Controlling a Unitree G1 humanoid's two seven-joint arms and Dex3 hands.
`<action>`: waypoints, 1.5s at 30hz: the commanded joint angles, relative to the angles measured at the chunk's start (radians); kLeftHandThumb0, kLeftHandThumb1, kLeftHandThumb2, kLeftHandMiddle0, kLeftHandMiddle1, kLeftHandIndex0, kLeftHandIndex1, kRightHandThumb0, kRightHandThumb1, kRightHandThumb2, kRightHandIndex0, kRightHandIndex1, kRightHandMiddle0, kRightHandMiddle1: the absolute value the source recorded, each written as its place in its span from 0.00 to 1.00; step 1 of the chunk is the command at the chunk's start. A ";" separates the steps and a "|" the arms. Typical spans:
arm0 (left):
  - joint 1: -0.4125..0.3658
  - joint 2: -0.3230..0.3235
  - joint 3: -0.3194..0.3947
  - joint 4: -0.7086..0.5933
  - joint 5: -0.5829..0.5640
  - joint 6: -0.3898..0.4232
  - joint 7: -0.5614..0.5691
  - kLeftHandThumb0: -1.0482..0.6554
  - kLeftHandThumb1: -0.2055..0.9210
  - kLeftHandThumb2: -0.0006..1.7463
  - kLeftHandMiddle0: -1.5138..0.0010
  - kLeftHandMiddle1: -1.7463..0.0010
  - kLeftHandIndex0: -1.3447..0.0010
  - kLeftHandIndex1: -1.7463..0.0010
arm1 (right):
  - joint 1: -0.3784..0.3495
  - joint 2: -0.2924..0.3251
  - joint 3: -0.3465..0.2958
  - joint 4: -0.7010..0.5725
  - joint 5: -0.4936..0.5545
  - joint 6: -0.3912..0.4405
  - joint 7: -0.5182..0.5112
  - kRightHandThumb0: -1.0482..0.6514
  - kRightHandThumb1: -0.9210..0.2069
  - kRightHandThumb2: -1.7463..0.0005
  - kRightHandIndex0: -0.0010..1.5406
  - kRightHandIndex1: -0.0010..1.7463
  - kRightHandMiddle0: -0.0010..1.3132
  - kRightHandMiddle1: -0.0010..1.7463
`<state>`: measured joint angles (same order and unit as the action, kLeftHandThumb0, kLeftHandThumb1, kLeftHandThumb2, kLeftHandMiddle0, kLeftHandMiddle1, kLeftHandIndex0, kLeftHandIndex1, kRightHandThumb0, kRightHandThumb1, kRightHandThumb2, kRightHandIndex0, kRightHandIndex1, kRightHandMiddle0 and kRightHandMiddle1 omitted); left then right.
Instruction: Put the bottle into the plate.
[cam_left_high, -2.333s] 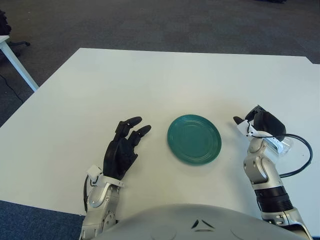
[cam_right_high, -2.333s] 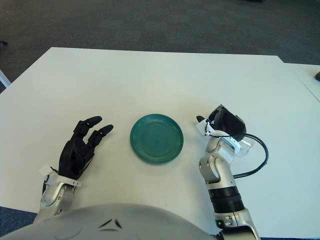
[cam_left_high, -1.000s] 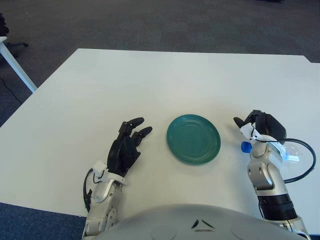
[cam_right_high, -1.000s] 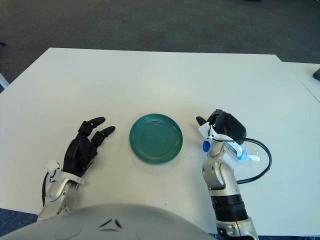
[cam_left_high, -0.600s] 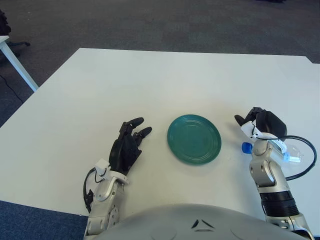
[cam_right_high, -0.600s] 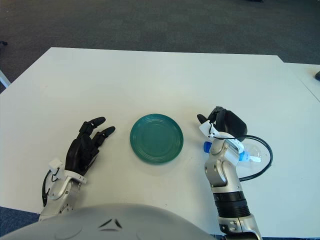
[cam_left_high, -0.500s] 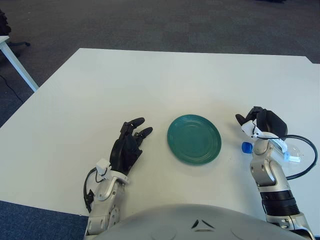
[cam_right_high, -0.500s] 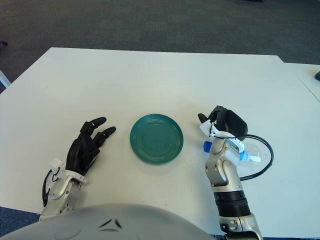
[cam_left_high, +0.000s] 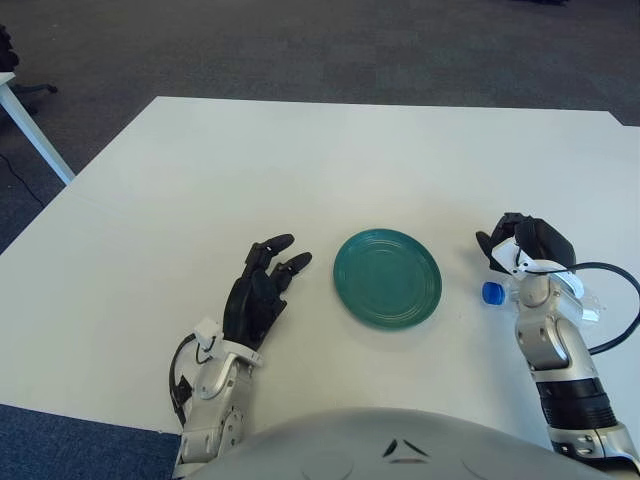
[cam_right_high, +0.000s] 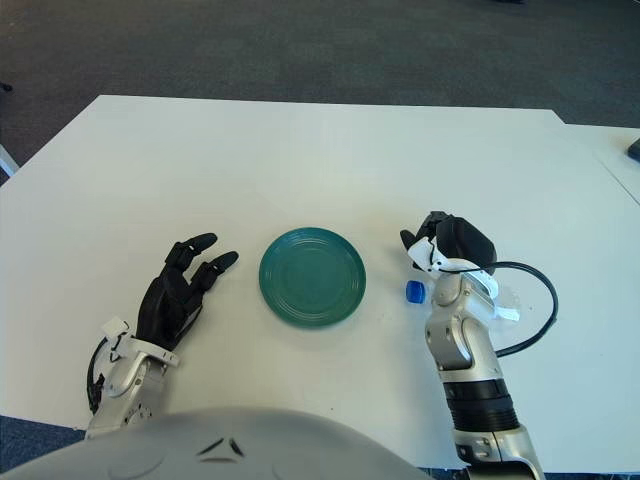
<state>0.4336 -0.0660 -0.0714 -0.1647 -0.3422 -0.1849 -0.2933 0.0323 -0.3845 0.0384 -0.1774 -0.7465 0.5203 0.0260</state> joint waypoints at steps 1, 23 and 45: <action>-0.019 -0.002 0.006 0.021 0.000 -0.024 -0.010 0.25 1.00 0.59 0.75 0.56 0.92 0.31 | 0.014 -0.059 0.011 0.002 0.005 -0.014 0.066 0.37 0.26 0.48 0.47 1.00 0.31 1.00; -0.062 0.041 -0.015 0.155 0.066 -0.050 -0.053 0.24 1.00 0.60 0.83 0.71 1.00 0.38 | 0.176 -0.409 0.024 -0.324 -0.135 -0.031 0.582 0.00 0.00 0.57 0.00 0.01 0.00 0.01; -0.114 0.063 -0.014 0.265 0.169 -0.064 -0.014 0.17 1.00 0.56 0.79 0.79 1.00 0.40 | 0.223 -0.527 -0.059 -0.335 -0.127 -0.158 0.734 0.00 0.00 0.56 0.00 0.00 0.00 0.00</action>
<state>0.2970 -0.0140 -0.0882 0.0415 -0.1847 -0.2869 -0.3138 0.2458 -0.8910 -0.0017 -0.4953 -0.8774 0.3751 0.7380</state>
